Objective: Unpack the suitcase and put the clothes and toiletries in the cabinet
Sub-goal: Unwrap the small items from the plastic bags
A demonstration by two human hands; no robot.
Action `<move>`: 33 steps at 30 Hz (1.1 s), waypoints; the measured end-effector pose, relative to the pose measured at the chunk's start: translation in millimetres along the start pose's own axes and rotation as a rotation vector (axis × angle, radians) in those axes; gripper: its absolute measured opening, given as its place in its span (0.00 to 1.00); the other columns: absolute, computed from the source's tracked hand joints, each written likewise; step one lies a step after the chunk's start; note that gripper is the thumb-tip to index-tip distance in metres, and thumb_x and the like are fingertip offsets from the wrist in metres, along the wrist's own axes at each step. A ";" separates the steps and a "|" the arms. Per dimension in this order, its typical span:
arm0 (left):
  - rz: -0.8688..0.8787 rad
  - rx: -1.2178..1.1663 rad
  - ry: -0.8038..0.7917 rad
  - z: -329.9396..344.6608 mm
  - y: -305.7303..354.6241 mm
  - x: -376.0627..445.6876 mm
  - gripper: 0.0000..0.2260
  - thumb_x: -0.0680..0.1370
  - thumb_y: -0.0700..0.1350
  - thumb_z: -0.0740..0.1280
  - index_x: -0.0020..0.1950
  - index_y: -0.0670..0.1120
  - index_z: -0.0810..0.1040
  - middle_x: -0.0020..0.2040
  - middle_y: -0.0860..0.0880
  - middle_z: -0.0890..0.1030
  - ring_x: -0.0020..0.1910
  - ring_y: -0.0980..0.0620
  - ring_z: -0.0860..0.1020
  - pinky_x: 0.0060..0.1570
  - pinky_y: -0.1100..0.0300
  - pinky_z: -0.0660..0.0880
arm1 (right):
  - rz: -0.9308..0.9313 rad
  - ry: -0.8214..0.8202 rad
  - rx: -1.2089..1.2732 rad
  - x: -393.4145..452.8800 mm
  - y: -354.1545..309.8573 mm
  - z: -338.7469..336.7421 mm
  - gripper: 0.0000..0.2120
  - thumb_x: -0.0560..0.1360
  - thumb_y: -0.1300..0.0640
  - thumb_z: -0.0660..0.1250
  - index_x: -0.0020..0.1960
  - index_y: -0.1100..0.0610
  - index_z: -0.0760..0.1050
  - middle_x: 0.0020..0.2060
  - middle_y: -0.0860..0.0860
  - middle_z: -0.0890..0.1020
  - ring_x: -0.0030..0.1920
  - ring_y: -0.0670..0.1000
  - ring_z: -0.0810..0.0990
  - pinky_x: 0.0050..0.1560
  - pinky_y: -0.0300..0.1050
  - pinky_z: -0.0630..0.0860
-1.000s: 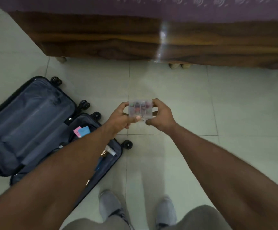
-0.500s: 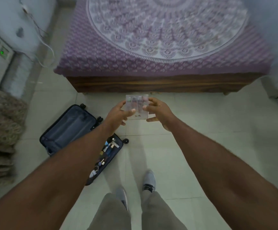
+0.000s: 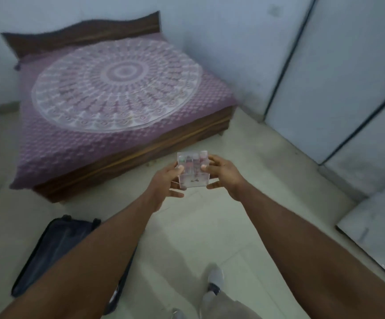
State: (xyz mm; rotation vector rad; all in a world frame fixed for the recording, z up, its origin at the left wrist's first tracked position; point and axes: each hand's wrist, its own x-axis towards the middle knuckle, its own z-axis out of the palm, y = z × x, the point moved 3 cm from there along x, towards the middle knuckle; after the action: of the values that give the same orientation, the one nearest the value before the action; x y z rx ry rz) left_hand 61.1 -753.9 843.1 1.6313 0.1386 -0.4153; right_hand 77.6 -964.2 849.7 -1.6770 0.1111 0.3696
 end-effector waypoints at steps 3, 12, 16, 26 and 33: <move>0.022 0.047 -0.111 79.9 12.4 -3.2 0.11 0.84 0.53 0.63 0.62 0.57 0.83 0.51 0.43 0.86 0.47 0.39 0.83 0.48 0.42 0.83 | -0.003 0.127 0.036 -56.9 15.1 -70.1 0.18 0.79 0.56 0.71 0.69 0.49 0.78 0.57 0.58 0.85 0.51 0.58 0.85 0.45 0.54 0.83; 0.078 0.173 -0.465 379.5 30.5 -11.2 0.12 0.85 0.52 0.62 0.65 0.59 0.82 0.53 0.43 0.85 0.44 0.43 0.82 0.46 0.48 0.82 | 0.006 0.474 0.161 -218.5 96.2 -313.4 0.19 0.78 0.54 0.70 0.69 0.48 0.78 0.58 0.58 0.85 0.47 0.54 0.84 0.45 0.52 0.82; 0.089 0.193 -0.575 521.8 29.0 -17.3 0.14 0.85 0.51 0.63 0.69 0.57 0.80 0.54 0.42 0.85 0.43 0.43 0.83 0.44 0.49 0.81 | 0.037 0.591 0.188 -285.7 134.8 -426.7 0.25 0.73 0.51 0.72 0.70 0.47 0.76 0.59 0.57 0.84 0.51 0.58 0.85 0.46 0.52 0.82; 0.066 0.302 -0.784 777.0 37.2 -17.0 0.09 0.84 0.55 0.65 0.63 0.61 0.79 0.55 0.48 0.86 0.46 0.41 0.86 0.44 0.48 0.82 | 0.123 0.792 0.315 -389.3 203.2 -635.1 0.32 0.72 0.53 0.73 0.75 0.46 0.72 0.62 0.57 0.80 0.60 0.64 0.82 0.50 0.56 0.85; 0.020 0.413 -0.823 923.3 30.5 44.4 0.21 0.83 0.59 0.63 0.70 0.48 0.78 0.55 0.44 0.84 0.45 0.40 0.87 0.42 0.47 0.84 | 0.168 0.884 0.420 -389.7 245.8 -757.3 0.28 0.78 0.55 0.73 0.76 0.45 0.71 0.62 0.57 0.81 0.59 0.65 0.82 0.50 0.56 0.85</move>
State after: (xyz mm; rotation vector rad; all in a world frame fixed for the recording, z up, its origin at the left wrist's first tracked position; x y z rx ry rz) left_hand -57.6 -1670.5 809.8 1.7262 -0.6170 -1.1167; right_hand -225.8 -1796.2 808.4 -1.3055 0.9214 -0.2849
